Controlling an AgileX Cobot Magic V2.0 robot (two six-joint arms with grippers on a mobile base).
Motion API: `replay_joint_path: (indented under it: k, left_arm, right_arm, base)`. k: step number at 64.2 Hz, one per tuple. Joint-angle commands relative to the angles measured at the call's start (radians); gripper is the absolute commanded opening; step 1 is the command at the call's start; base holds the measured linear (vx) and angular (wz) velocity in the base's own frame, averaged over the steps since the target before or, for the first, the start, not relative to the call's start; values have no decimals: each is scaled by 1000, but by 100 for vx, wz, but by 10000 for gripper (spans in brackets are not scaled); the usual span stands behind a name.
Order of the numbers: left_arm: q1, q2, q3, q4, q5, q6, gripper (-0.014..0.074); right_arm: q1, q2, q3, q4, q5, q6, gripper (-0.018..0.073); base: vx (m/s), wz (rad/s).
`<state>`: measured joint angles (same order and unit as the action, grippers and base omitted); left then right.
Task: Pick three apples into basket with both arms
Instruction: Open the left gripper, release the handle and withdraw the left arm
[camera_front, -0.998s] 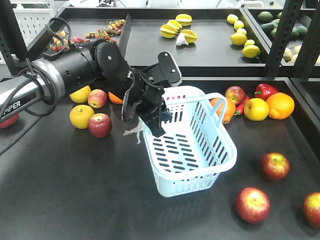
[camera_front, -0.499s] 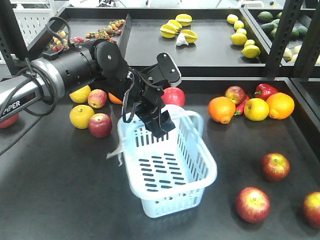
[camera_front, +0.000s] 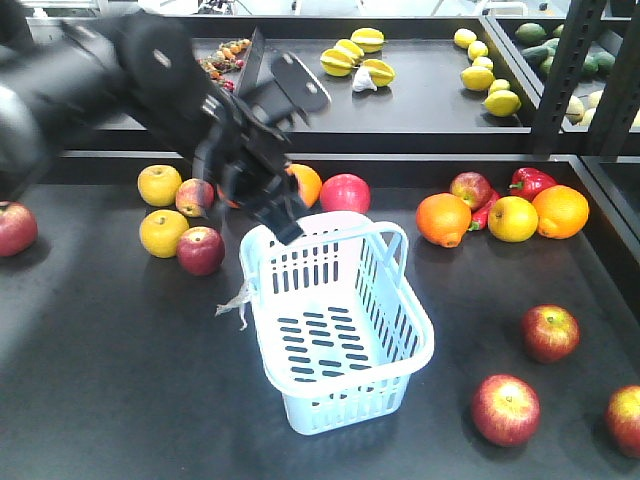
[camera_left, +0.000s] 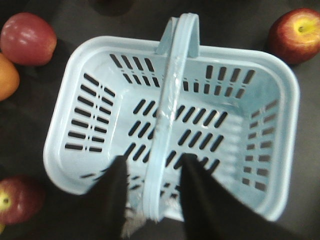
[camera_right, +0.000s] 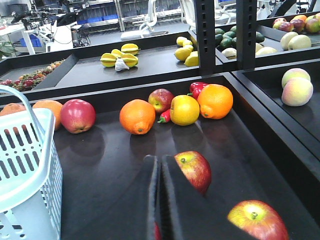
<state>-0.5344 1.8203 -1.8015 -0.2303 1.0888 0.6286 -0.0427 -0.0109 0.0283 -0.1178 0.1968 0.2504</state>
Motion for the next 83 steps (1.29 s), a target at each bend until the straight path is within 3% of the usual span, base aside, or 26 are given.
replay_joint_path:
  k: [1, 6, 16, 28, 43, 54, 61, 71, 83]
  left_arm:
    - [-2, -110, -33, -3, 81, -38, -11]
    - [-2, -165, -33, -4, 163, -67, -8]
    - [-2, -318, 50, -5, 138, -142, -8]
    - [-2, -575, 318, -7, -74, -219, -8]
    - [-2, -882, 836, -23, -408, -325, -8]
    - [-2, -1042, 1195, -62, -634, -329, -8]
    - [-2, -1121, 1371, -126, -753, -329, -8]
    - [-2, -1163, 1490, -158, -802, -327, -8]
    - [-2, -1160, 1505, -154, -796, -327, -8]
  right_arm:
    - [-5, -11, 14, -10, -75, -5, -1]
    - [-5, -11, 14, -10, -75, -5, -1]
    - [-5, -11, 14, -10, -72, -5, -1]
    - [-5, -11, 14, -10, -72, -5, -1]
    - [-5, -11, 14, -10, -72, -5, -1]
    - [-5, -11, 14, -10, -72, -5, -1]
    - [-5, -11, 14, -10, -72, -5, -1]
    - [-5, -11, 14, -10, -72, -5, -1]
    - [-5, -11, 14, -10, -75, -5, -1]
  base:
    - [0, 0]
    - [0, 0]
    - [0, 0]
    - [0, 0]
    - [0, 0]
    - [0, 0]
    - [0, 0]
    - [0, 0]
    - [0, 0]
